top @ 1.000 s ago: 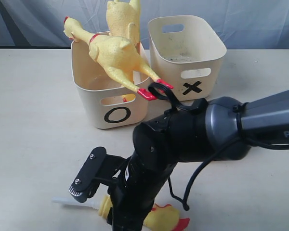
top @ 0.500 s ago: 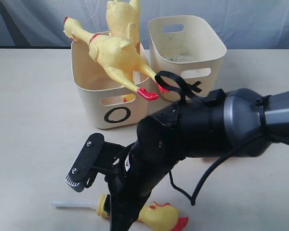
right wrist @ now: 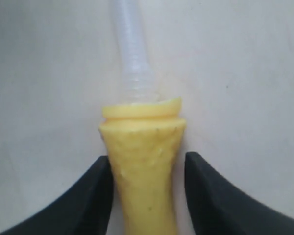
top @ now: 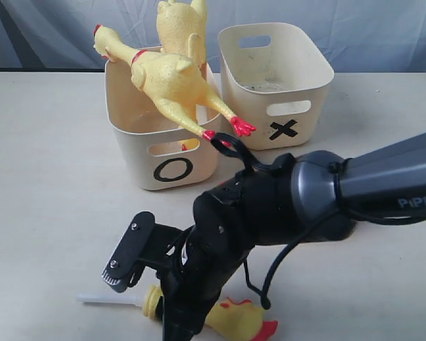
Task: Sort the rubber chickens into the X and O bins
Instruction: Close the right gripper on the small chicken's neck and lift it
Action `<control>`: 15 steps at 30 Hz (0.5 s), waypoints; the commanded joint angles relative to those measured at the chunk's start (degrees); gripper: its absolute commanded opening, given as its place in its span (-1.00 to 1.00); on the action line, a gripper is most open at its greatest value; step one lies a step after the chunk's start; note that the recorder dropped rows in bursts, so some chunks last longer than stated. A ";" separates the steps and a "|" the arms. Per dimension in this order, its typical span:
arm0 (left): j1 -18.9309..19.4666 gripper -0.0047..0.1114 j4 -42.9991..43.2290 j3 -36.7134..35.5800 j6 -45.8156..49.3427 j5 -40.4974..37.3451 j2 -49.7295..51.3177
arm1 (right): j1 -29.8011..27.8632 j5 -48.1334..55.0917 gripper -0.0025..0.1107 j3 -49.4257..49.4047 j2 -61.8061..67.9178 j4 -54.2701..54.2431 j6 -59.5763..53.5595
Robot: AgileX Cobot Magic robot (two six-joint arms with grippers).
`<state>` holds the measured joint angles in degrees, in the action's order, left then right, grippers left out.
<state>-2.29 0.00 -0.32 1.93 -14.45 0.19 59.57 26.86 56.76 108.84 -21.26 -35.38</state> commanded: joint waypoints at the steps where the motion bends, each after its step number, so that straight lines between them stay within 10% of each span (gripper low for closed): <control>1: -0.17 -0.92 0.00 0.32 -0.37 0.76 -0.19 | -0.11 -1.35 -0.23 -0.11 0.57 -0.24 0.45; 8: -0.17 -0.92 0.00 0.32 -0.37 0.76 -0.19 | -0.11 1.07 -0.95 -0.01 -1.27 -0.24 0.45; 15: -0.17 -0.92 0.00 0.32 -0.37 0.76 -0.19 | -0.11 13.76 -0.97 2.25 -9.21 0.68 0.45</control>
<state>-2.29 0.00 -0.32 1.93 -14.45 0.19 59.57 34.76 58.00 103.70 -21.47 -34.79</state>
